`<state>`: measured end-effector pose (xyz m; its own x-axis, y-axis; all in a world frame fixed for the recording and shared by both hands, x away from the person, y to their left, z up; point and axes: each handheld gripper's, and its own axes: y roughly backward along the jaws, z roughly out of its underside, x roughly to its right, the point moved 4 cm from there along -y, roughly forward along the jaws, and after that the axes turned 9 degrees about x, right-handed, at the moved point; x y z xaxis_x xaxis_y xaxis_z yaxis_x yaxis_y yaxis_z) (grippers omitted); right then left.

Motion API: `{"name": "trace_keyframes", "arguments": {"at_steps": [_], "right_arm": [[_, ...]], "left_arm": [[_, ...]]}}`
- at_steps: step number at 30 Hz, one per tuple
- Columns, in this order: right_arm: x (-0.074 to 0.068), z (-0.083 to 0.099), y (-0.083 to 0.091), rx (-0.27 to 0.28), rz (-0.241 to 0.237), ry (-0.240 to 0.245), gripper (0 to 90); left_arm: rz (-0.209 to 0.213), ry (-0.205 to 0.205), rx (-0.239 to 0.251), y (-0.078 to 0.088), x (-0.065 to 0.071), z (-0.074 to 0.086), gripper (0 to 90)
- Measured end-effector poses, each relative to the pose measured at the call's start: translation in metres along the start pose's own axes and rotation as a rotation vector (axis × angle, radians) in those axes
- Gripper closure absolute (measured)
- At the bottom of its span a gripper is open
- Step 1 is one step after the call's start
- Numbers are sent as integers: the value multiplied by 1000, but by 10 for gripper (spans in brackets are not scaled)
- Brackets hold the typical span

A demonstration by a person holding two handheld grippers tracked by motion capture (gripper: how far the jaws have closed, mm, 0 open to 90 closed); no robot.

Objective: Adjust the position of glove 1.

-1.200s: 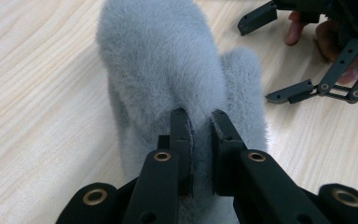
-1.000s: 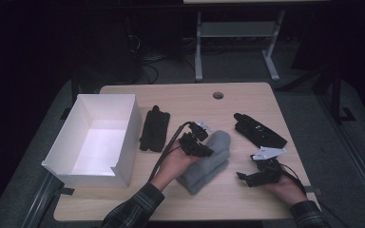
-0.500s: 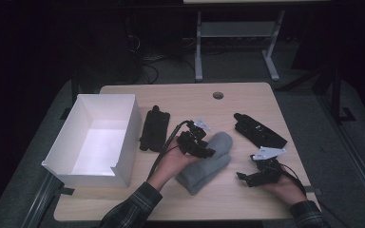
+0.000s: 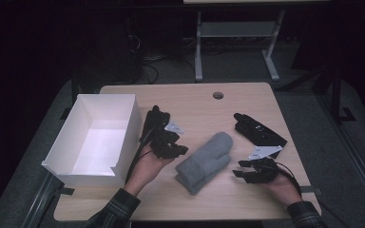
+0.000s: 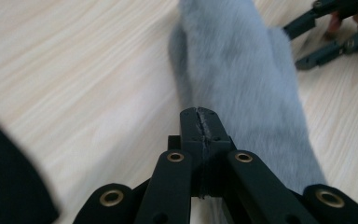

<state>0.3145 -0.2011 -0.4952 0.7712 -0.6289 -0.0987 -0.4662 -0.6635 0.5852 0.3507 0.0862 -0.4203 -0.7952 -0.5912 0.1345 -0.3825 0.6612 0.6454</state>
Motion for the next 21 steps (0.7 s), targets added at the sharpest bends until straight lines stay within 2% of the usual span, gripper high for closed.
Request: {"name": "trace_keyframes", "arguments": {"at_steps": [2,3,6,11,15,18,21], "right_arm": [[-4,-3,1,6,-24,-3,732],[-7,-5,2,11,-54,-12,787],[-18,-9,-1,10,-111,-3,865],[-45,-19,-16,4,-207,36,887],[-70,-30,-28,17,-272,73,888],[-84,-35,-37,16,-305,97,888],[-92,-37,-45,2,-317,111,887]], "left_arm": [[-2,12,2,6,-1,9,896],[-3,13,5,8,-2,13,896],[0,15,-1,12,-2,21,895],[10,29,-11,7,-2,26,895],[23,18,-28,4,0,29,895],[25,20,-38,3,0,31,895],[25,23,-37,1,0,32,895]]}}
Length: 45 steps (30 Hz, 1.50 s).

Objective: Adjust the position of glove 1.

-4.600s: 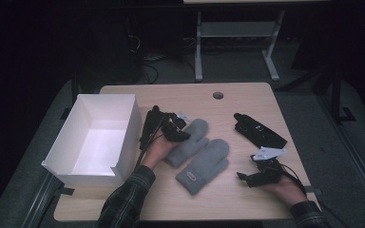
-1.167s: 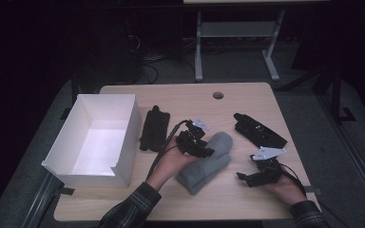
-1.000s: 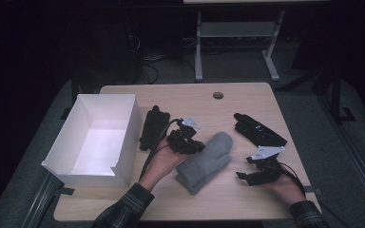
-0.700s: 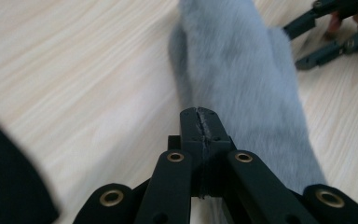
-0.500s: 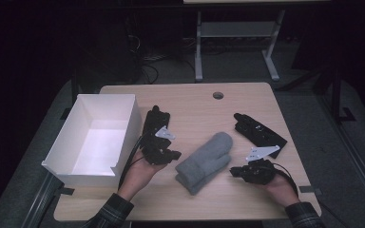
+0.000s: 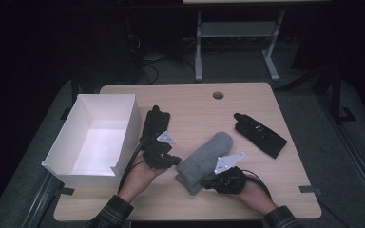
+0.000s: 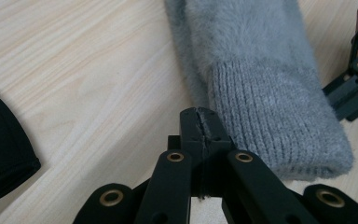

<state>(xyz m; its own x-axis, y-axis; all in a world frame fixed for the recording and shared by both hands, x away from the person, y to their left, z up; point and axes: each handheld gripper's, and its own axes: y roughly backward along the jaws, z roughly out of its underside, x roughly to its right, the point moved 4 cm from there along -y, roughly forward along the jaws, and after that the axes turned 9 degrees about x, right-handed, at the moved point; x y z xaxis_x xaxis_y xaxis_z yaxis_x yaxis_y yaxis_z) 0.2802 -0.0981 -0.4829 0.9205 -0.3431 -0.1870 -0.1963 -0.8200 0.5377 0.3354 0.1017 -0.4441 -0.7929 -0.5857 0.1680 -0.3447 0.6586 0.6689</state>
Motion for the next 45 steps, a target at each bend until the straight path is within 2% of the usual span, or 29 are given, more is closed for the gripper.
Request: {"name": "trace_keyframes", "arguments": {"at_steps": [2,7,9,11,14,15,19,21,22,23,25,26,28,30,31,34,35,36,37,38,39,45], "right_arm": [[-1,-2,-4,3,-9,-1,887],[-3,-6,-9,16,-18,4,887],[-3,-7,-8,26,-16,3,888],[-3,-9,-4,43,-21,-1,888],[-3,-9,1,54,-26,-4,888],[-3,-9,2,51,-30,-3,887],[-3,-4,1,22,-31,-11,868],[-3,-3,0,11,-32,-7,841],[-2,-2,0,0,-22,14,826],[-3,-1,0,-3,-20,3,818],[-2,2,4,-19,2,16,812],[-1,5,6,-31,14,19,834],[5,13,15,-56,51,17,875],[13,19,24,-72,84,-5,898],[17,21,27,-76,103,-2,900],[36,26,39,-70,168,-48,900],[41,27,41,-66,185,-53,900],[45,27,43,-64,199,-60,900],[50,27,43,-64,214,-71,900],[54,27,43,-62,222,-68,900],[57,27,41,-60,228,-77,900],[61,19,26,-70,229,-59,900]], "left_arm": [[7,-13,-15,0,0,1,895],[24,-3,-22,-2,0,2,895],[44,22,-14,-1,1,2,895],[48,32,-3,-1,3,1,896],[58,21,-14,0,5,0,895],[59,27,-15,-1,6,1,895],[60,2,-64,-5,4,5,883],[55,9,-56,-5,2,5,861],[47,8,-56,-4,1,5,851],[36,4,-52,-3,0,5,844],[24,7,-38,-3,-2,5,839],[13,14,-27,-4,-3,5,841],[16,13,-40,-5,-6,7,868],[18,15,-49,-8,-8,10,881],[27,9,-60,-9,-9,11,881],[59,-3,-86,-16,-8,15,884],[65,13,-76,-18,-5,16,883],[81,6,-92,-19,-4,17,883],[87,11,-88,-22,0,18,883],[86,-19,-108,-22,1,20,883],[88,1,-95,-23,4,21,883],[108,-1,-104,-18,12,30,882]]}}
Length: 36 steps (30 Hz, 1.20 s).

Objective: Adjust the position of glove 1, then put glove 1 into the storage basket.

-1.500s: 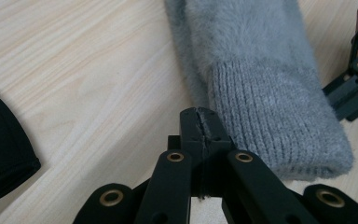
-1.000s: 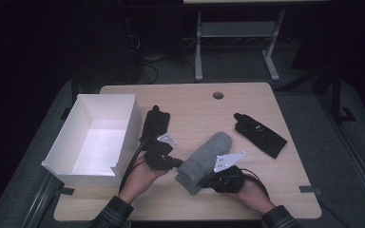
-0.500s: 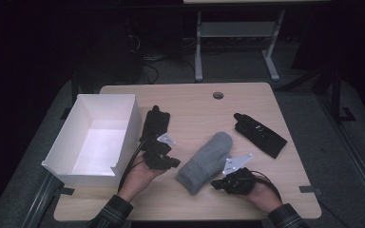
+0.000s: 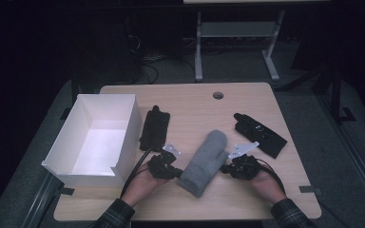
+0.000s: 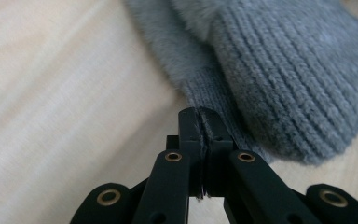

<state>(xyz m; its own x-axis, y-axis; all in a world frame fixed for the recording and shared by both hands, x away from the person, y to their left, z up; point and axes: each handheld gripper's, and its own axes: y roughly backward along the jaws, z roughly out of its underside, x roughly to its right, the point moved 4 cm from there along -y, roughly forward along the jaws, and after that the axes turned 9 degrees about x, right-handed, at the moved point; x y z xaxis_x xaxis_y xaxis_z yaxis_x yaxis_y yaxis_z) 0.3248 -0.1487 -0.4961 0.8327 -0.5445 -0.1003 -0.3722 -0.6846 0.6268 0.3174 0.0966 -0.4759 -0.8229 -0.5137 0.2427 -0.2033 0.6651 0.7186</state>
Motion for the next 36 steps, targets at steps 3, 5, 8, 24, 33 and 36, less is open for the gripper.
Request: {"name": "trace_keyframes", "arguments": {"at_steps": [3,5,8,24,33,36], "right_arm": [[-5,-5,-6,12,-18,10,900],[-9,-9,-10,13,-28,26,900],[-12,-12,-15,15,-32,46,900],[20,0,1,67,138,-18,355],[31,9,2,66,155,-39,256],[31,10,1,77,159,-44,249]], "left_arm": [[18,18,1,4,4,7,881],[16,16,-5,6,6,12,875],[-7,15,-13,9,5,14,852],[-41,0,233,26,-20,-28,378],[-56,-56,237,12,-23,-60,173],[-53,-76,237,5,-22,-70,148]]}}
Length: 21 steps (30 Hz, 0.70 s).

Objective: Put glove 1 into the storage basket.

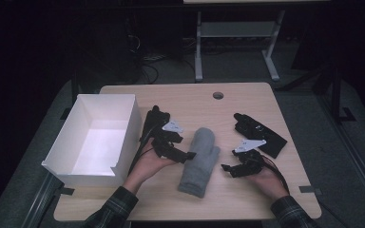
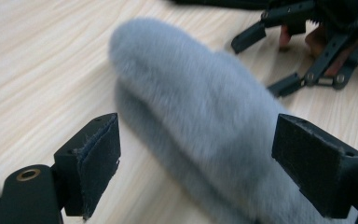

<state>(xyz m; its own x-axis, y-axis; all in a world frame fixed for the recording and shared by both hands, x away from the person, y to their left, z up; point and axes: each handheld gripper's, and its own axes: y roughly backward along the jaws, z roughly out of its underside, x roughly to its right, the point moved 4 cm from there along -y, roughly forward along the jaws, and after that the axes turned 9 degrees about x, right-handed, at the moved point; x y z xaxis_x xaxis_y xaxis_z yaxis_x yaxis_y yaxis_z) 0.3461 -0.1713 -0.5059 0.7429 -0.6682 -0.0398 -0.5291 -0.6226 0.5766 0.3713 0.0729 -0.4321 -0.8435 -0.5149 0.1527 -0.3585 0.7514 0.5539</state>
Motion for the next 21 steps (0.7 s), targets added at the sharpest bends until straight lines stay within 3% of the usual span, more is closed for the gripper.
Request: {"name": "trace_keyframes", "arguments": {"at_steps": [6,11,14,15,18,20,21], "right_arm": [[0,2,-1,29,4,0,243],[0,2,-1,31,5,0,243],[0,2,-1,31,5,-1,243],[0,2,-1,31,6,0,243],[0,2,-1,30,6,-2,243],[0,2,-1,30,6,-2,243],[0,2,-1,30,6,-2,243]], "left_arm": [[10,-26,-3,-16,6,-11,135],[-3,-19,-9,-29,6,-13,130],[-12,-27,-48,-37,3,-8,129],[-15,-7,-46,-40,4,-5,128],[-17,-11,-87,-47,-1,4,128],[-10,22,-88,-52,-2,9,128],[0,16,-103,-53,-5,12,128]]}}
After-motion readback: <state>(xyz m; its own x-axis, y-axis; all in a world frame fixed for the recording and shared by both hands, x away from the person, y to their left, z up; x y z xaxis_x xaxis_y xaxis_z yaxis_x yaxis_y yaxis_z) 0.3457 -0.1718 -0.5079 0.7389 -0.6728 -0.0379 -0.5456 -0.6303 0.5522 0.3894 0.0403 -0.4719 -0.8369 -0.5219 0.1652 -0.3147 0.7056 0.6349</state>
